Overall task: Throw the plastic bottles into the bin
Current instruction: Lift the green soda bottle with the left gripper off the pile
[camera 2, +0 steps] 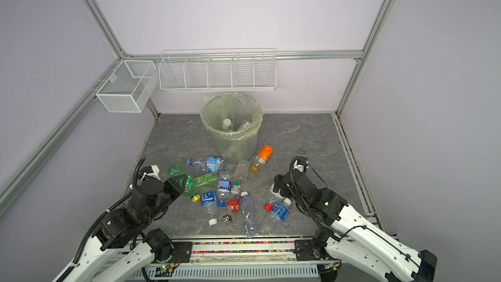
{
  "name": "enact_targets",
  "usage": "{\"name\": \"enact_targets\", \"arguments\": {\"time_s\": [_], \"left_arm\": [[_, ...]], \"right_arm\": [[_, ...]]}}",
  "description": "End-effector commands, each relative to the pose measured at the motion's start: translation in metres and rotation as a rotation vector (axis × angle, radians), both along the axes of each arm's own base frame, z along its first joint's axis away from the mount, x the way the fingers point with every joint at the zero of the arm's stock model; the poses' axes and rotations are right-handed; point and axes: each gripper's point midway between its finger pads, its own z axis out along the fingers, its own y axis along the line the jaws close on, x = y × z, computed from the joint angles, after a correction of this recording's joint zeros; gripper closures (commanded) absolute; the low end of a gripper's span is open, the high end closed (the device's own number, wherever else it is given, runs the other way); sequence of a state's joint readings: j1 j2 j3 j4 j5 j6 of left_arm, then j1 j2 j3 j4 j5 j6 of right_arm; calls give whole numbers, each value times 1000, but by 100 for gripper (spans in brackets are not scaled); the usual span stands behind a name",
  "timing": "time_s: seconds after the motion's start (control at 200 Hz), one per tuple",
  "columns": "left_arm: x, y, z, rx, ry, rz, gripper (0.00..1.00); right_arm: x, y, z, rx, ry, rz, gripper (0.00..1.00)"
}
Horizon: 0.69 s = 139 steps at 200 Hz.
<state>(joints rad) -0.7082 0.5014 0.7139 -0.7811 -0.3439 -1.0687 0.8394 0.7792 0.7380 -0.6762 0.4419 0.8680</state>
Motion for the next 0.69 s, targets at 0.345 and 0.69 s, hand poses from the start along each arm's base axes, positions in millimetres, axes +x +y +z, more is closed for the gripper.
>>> {"name": "enact_targets", "arguments": {"time_s": [0.345,0.69], "left_arm": [[13,-8,53,24,-111,-33,100],[17,-13,76,29,-154,-51,100]], "right_arm": [[-8,-15,-8,-4,11,-43,1],[-11,-20,-12,2,14,-50,1]]}}
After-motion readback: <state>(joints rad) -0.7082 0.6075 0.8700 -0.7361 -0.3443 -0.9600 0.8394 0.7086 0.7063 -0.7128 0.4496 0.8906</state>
